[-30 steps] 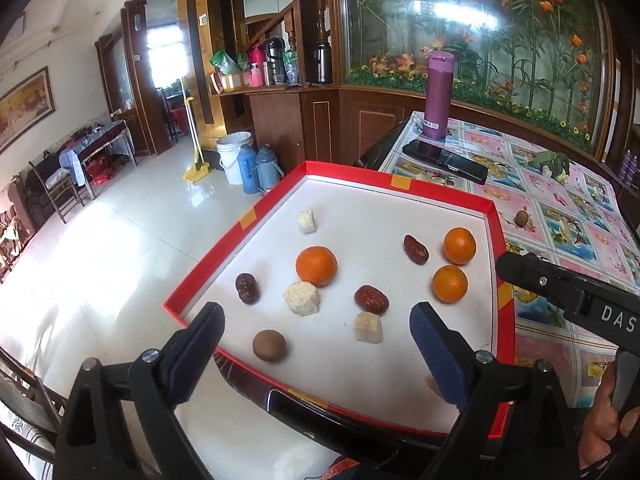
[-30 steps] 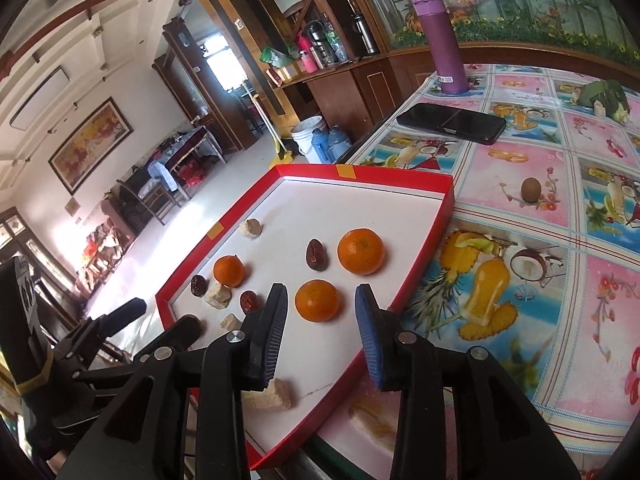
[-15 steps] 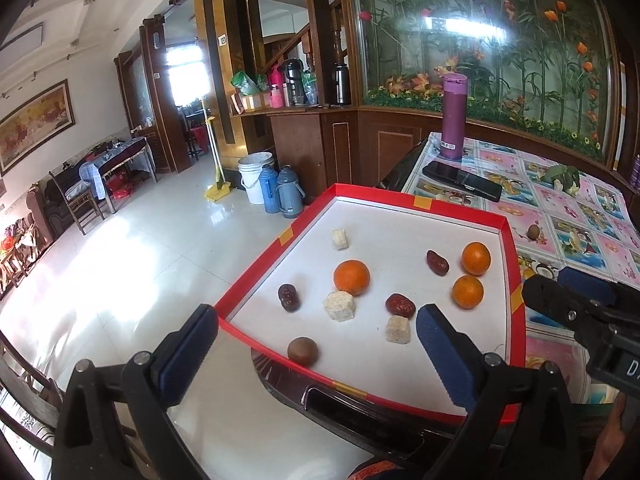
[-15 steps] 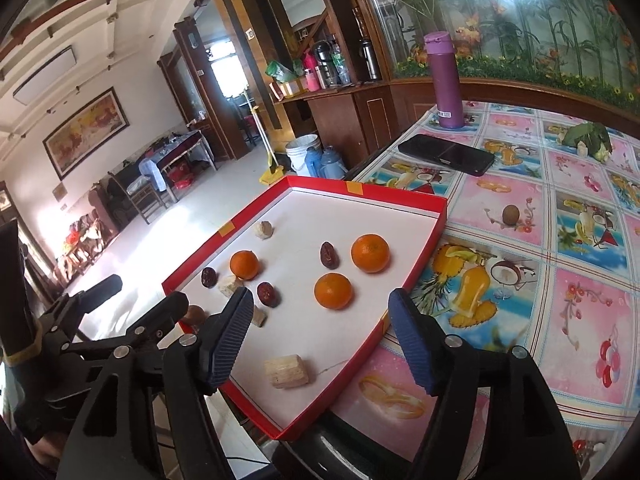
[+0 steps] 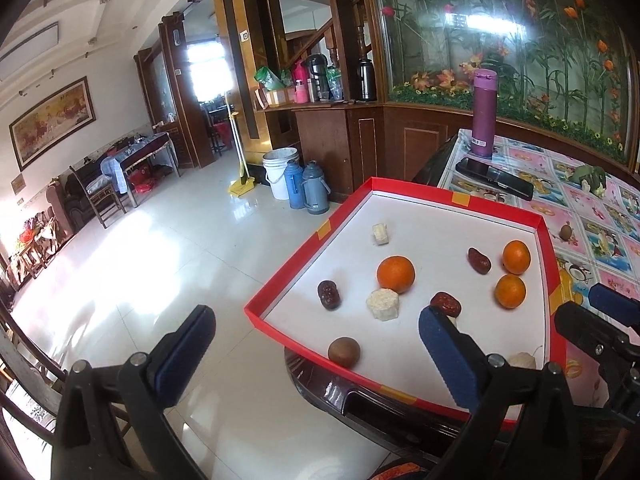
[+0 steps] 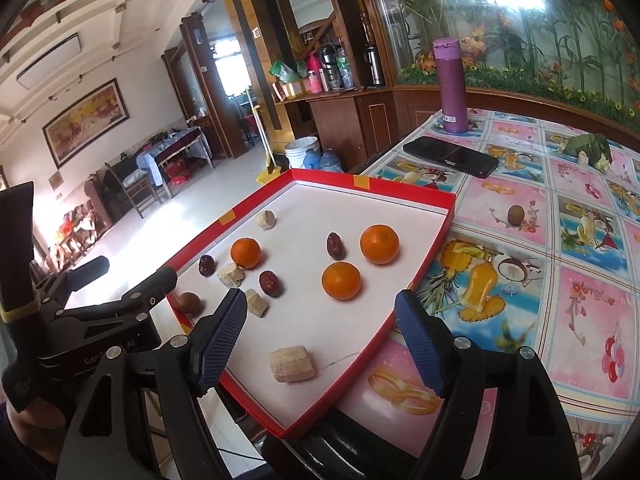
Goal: Organize fruits
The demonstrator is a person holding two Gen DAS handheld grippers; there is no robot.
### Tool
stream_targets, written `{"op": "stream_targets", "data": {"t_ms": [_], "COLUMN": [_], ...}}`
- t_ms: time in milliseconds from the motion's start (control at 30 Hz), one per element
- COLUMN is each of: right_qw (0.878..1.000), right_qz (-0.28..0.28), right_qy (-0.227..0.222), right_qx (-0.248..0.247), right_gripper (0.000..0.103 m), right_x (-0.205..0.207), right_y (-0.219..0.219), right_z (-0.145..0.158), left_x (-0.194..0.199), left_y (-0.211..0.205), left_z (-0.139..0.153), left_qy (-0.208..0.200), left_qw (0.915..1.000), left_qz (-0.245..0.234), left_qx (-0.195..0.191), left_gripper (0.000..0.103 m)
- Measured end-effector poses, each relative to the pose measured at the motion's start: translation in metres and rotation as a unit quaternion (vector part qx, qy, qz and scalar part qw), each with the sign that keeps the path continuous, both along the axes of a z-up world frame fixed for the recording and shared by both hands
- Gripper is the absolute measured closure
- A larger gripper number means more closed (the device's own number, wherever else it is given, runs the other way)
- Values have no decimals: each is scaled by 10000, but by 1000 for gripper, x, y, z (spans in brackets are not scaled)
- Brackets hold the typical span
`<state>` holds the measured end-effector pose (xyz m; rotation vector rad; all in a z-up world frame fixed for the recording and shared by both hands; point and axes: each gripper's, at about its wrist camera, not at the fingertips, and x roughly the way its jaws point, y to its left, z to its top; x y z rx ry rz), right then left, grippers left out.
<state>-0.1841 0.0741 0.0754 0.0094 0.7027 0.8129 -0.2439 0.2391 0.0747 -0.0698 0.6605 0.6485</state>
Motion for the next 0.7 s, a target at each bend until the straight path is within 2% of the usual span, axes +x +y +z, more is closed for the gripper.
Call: {"op": "stream_targets", "data": {"t_ms": [267, 700], "right_qw": [9997, 9991], "right_qz": [-85, -37], "right_qy": [-200, -425], "right_qx": [-60, -81], "right_gripper": [21, 20], "right_x": [-3, -16], "right_y": [3, 14], "right_z": [1, 8], "left_x": [-6, -17], "left_y": [4, 22], "left_z": [4, 5], "left_qy": [-101, -118], "left_qw": [9999, 9991], "left_qz": [-62, 406], "left_qx": [12, -36], "left_gripper": [0, 0]}}
